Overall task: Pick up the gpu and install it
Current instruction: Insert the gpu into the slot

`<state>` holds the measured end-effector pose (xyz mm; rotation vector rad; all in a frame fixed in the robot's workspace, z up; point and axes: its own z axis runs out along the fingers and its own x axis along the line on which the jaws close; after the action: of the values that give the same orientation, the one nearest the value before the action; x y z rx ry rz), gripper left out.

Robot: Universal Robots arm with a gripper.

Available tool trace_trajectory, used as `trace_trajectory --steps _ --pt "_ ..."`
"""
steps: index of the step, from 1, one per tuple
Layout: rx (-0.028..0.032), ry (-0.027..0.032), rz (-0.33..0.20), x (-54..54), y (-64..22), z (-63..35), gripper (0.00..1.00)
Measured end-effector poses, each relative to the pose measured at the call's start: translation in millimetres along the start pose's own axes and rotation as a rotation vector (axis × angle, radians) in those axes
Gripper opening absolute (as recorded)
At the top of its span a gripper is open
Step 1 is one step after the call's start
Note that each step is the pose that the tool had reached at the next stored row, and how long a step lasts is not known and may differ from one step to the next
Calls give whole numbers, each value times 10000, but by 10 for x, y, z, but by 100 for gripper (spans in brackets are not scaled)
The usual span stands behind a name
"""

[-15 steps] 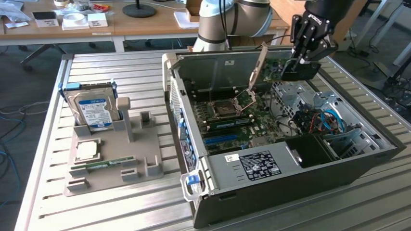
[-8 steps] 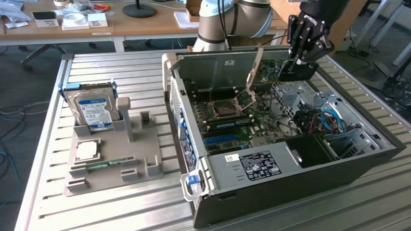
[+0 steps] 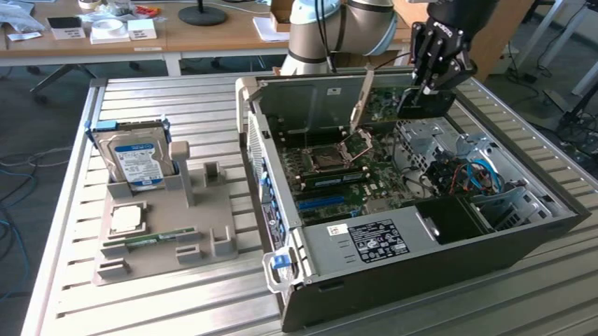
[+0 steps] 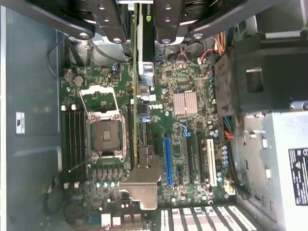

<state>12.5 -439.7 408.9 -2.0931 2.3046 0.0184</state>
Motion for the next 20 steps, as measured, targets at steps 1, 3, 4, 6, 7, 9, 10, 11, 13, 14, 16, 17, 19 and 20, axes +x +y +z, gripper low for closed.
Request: trace_trajectory --steps 1,3,4,6,7,9,10,11,13,14,16,17,19,20 --pt "2 -1 2 3 26 0 27" --pt "9 -2 6 8 80 -1 27" --pt "13 -1 7 11 107 -1 27" --pt "22 -3 12 16 168 -2 27" --pt "26 -3 16 18 196 -2 27" --pt "33 -3 22 24 252 -2 27" --pt "35 -4 28 27 277 -3 27" --pt "36 -4 35 29 298 -3 27" --pt "37 -4 45 31 325 -3 27" --pt "36 -4 44 31 326 -3 27" --pt "36 -3 43 31 326 -4 27" --pt "36 -3 43 32 326 -4 27" --pt "36 -2 43 32 326 -4 27" --pt "26 1 44 32 326 -4 27"
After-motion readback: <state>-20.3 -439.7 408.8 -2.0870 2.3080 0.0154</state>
